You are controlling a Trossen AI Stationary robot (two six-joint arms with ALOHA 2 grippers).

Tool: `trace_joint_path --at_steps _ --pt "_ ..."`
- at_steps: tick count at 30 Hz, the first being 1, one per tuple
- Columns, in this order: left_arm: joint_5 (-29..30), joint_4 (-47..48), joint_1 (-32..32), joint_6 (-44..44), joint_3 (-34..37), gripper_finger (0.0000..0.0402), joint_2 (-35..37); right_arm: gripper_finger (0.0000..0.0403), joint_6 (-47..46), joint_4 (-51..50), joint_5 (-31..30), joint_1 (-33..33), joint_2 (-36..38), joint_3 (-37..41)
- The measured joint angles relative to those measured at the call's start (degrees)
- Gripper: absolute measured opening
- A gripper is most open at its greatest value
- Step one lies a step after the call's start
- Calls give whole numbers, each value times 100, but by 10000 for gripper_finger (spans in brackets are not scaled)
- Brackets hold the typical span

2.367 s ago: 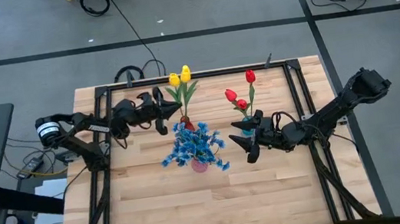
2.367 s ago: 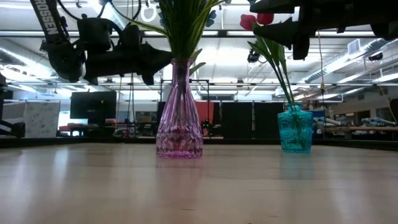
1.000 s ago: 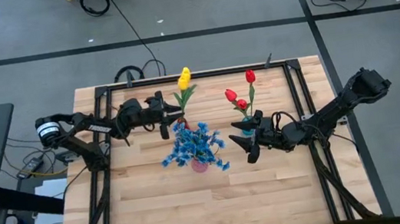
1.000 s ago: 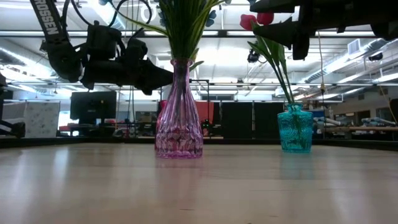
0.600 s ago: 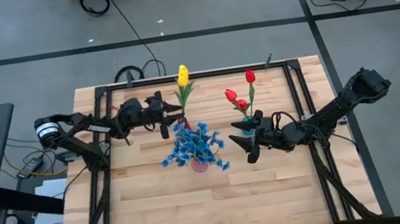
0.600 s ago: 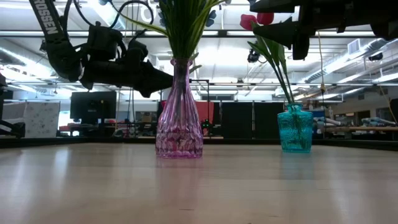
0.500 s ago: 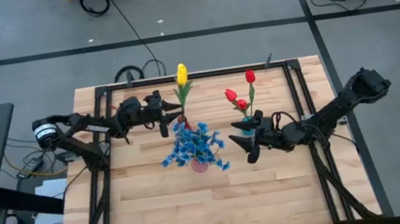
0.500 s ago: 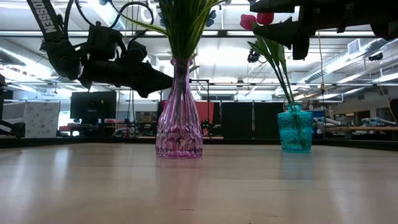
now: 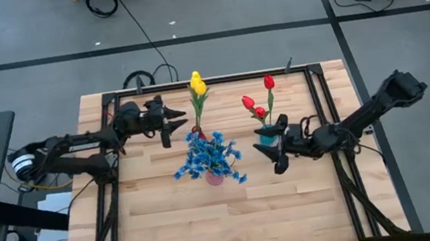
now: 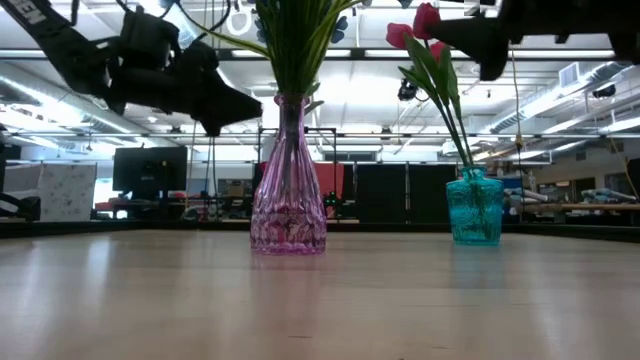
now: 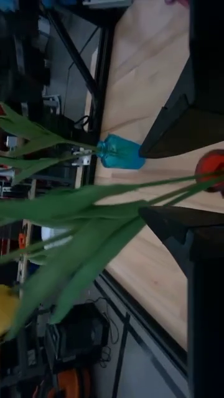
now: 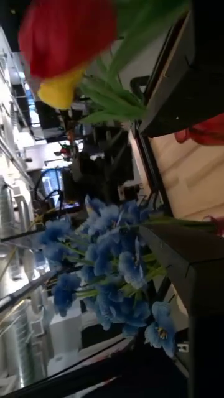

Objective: Sort flowers into vase by color
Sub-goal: Return to Home Position

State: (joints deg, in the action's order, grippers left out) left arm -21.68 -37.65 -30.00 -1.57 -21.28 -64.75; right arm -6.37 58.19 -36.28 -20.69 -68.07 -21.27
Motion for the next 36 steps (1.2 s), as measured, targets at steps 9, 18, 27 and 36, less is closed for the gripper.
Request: trace_joint_path --at_steps 9,18,27,36 --pt "-19 312 11 119 138 141 961 251 250 393 -33 133 1508 1205" --pt "111 -331 15 -275 1015 141 1855 251 318 27 484 406 3129 1868" --pt "147 -11 3 -465 1204 141 2383 236 226 -1334 597 481 4268 1868" --pt "204 1212 0 -358 1207 141 3526 225 359 -2962 582 479 5760 1868"
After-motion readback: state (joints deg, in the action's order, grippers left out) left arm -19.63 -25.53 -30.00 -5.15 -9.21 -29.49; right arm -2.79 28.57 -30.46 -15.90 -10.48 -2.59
